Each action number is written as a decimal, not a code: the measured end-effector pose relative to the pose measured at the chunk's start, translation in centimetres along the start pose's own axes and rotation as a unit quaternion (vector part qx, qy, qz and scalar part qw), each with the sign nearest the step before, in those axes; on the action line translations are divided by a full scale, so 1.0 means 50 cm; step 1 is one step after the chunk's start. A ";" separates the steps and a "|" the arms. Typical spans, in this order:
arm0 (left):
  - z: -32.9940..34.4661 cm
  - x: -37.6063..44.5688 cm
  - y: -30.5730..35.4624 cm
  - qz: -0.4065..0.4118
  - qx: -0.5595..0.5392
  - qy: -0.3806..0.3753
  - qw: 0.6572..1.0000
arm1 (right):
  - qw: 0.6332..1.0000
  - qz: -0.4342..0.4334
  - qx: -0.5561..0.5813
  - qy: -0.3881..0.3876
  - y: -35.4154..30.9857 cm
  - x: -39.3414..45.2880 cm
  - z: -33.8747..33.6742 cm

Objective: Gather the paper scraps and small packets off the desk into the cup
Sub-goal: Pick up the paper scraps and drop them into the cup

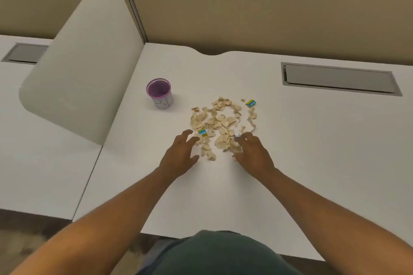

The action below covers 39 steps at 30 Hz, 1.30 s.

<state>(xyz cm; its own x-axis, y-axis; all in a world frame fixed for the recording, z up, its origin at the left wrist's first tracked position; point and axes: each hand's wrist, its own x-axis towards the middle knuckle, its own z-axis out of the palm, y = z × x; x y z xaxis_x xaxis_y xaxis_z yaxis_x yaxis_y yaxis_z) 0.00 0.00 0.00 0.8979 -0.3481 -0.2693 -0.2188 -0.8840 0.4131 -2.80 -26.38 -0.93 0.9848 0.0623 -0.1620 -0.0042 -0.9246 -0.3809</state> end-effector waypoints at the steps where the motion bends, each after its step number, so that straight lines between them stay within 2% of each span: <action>1: 0.002 0.012 -0.003 0.011 0.009 -0.002 1.000 | 1.000 -0.024 0.003 -0.011 -0.005 0.012 0.004; 4: 0.006 0.054 -0.007 0.034 0.049 -0.020 0.998 | 0.996 -0.068 -0.017 -0.059 -0.021 0.047 0.003; 8: 0.017 0.120 -0.016 0.061 0.123 -0.045 0.990 | 0.979 -0.138 -0.103 -0.105 -0.020 0.112 0.001; 11: 0.013 0.168 -0.018 0.061 0.163 -0.072 0.982 | 0.971 -0.127 -0.148 -0.140 -0.016 0.158 0.003; 18: 0.010 0.236 -0.024 0.079 0.178 -0.122 0.973 | 0.967 -0.134 -0.137 -0.170 -0.003 0.215 0.042; 25: 0.022 0.223 -0.018 0.096 0.128 -0.071 0.985 | 0.970 -0.158 -0.130 -0.135 -0.011 0.211 0.056; 31: 0.018 0.227 -0.018 0.083 0.123 -0.071 0.986 | 0.976 -0.134 -0.128 -0.113 -0.031 0.207 0.061; 33: 0.020 0.232 -0.025 0.071 0.087 -0.055 0.992 | 0.975 -0.139 -0.135 -0.106 -0.033 0.211 0.063; 35: 0.020 0.232 -0.033 0.013 -0.011 -0.013 1.000 | 0.976 -0.146 -0.128 -0.101 -0.030 0.217 0.064; 37: 0.013 0.229 -0.037 -0.062 -0.134 0.031 0.989 | 0.983 -0.131 -0.084 -0.097 -0.030 0.222 0.058; 39: 0.007 0.226 -0.038 -0.125 -0.222 0.059 0.965 | 0.994 -0.073 0.010 -0.084 -0.037 0.228 0.046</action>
<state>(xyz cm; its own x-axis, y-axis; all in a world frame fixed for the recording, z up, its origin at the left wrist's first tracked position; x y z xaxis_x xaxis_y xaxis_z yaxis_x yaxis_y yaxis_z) 10.42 -2.34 -4.14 0.9448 -0.0805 -0.3176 0.1711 -0.7054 0.6878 8.02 -23.10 -4.15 0.9323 0.2588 -0.2526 0.1320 -0.8938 -0.4287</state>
